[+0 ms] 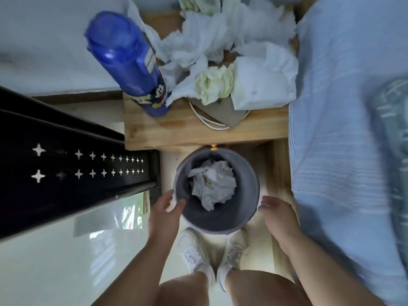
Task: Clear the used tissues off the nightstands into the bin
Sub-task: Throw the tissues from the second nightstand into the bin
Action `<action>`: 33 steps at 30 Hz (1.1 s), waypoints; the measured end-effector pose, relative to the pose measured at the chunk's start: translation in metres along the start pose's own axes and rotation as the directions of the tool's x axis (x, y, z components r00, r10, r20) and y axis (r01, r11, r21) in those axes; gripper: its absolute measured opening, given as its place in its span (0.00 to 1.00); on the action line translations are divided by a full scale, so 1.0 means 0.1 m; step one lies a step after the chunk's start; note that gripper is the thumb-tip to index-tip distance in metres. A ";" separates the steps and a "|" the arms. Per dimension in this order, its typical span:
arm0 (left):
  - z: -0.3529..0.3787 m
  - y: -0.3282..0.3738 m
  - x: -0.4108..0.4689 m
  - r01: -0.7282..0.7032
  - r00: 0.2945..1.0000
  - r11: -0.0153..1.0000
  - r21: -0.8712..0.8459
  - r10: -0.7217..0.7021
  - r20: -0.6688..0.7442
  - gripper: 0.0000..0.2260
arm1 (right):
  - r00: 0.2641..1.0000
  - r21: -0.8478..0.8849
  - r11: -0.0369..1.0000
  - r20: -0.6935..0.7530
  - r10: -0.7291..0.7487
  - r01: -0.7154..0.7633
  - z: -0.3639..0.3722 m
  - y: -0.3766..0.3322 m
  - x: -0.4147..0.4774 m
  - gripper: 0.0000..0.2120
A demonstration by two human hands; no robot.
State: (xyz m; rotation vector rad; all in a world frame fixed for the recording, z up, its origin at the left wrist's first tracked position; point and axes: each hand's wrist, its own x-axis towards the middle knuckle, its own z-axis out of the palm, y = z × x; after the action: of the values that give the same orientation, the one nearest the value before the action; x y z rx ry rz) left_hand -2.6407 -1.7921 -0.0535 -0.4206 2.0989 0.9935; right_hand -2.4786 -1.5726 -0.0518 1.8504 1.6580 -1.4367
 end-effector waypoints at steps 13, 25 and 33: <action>-0.20 2.14 -0.81 -0.700 0.669 0.572 0.427 0.735 0.111 0.13 | 0.879 0.039 0.886 0.113 -0.463 0.462 -1.22 -2.23 -0.84 0.09; 0.34 2.84 -0.23 -0.469 0.851 0.525 0.711 0.484 0.204 0.33 | 0.725 -0.275 0.694 0.020 -0.688 0.666 -1.16 -3.46 0.30 0.20; 0.33 2.90 -0.04 -0.524 0.799 0.495 0.693 0.568 0.198 0.28 | 0.786 -0.588 0.574 0.185 -0.590 0.570 -0.94 -3.59 0.81 0.36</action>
State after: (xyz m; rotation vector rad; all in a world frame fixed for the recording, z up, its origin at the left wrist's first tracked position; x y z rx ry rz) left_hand -2.7860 -1.5806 0.0852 0.6956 2.5235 0.3568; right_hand -2.7561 -1.3441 0.0702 0.9824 2.5192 -0.8241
